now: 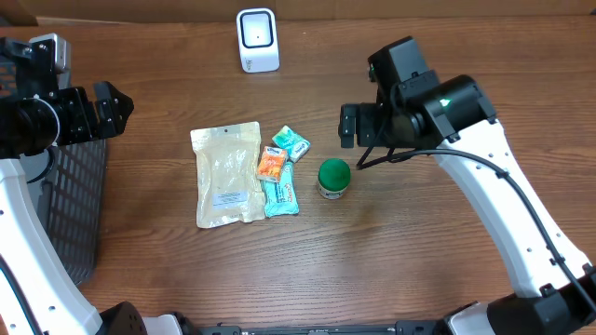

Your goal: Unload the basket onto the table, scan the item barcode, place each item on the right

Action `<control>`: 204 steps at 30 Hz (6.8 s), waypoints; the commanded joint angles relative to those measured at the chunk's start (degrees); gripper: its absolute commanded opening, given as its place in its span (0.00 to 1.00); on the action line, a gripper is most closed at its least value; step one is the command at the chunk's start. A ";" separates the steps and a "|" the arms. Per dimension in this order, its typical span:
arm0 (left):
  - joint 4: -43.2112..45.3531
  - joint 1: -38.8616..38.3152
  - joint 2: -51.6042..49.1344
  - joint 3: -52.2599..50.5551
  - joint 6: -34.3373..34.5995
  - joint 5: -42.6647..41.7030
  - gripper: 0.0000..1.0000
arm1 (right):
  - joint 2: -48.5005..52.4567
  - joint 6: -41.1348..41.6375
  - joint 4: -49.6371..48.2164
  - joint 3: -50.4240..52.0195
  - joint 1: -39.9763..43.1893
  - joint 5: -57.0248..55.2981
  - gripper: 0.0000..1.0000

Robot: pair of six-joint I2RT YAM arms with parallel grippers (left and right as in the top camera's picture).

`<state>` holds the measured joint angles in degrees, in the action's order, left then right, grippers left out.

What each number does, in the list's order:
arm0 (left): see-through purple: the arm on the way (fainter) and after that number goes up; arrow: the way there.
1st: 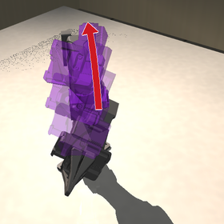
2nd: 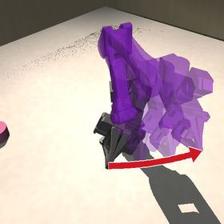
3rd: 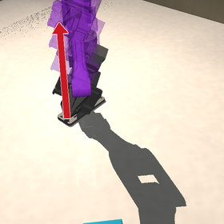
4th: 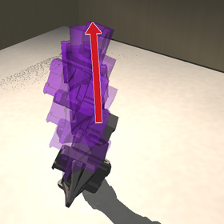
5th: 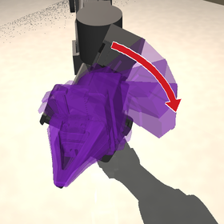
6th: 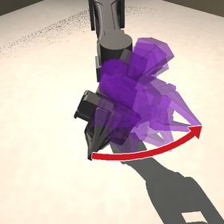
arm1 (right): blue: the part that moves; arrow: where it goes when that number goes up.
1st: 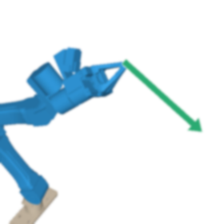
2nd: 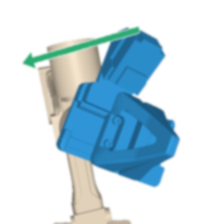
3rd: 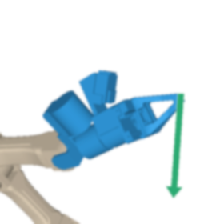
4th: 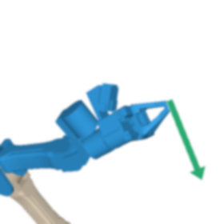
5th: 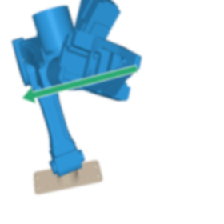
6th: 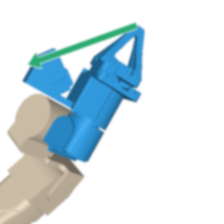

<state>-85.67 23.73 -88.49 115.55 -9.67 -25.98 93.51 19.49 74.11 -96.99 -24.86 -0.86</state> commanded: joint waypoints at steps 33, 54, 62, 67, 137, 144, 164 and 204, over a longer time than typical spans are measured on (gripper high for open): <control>0.20 0.09 1.18 0.35 -1.51 -0.81 1.00 | 12.07 -4.37 -12.13 7.69 1.55 5.73 1.00; 0.20 0.09 1.18 0.35 -1.51 -0.81 1.00 | 13.03 -7.54 -21.27 21.27 -3.91 6.95 0.71; 0.20 0.09 1.18 0.35 -1.51 -0.81 1.00 | 13.00 -7.10 -22.43 20.72 -3.91 8.26 0.52; 0.20 0.09 1.18 0.35 -1.51 -0.81 1.00 | 11.89 -7.13 -19.06 16.59 -3.91 13.07 0.49; 0.20 0.09 1.18 0.35 -1.51 -0.81 1.00 | 3.67 0.02 -41.79 -2.14 3.58 55.10 0.34; 0.20 0.09 1.18 0.35 -1.51 -0.83 1.00 | 4.46 0.33 -51.89 -2.14 2.08 36.57 0.36; 0.17 0.09 1.18 0.33 -1.51 -0.81 1.00 | 30.03 -45.09 -91.23 -2.08 -6.58 -9.16 0.45; 0.20 0.09 1.18 0.35 -1.51 -0.81 1.00 | 44.39 -57.05 -100.50 -17.90 -4.70 -7.26 0.30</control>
<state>-85.67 23.73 -88.49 115.55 -9.67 -25.98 147.15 -43.16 -27.11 -112.92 -29.30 -6.55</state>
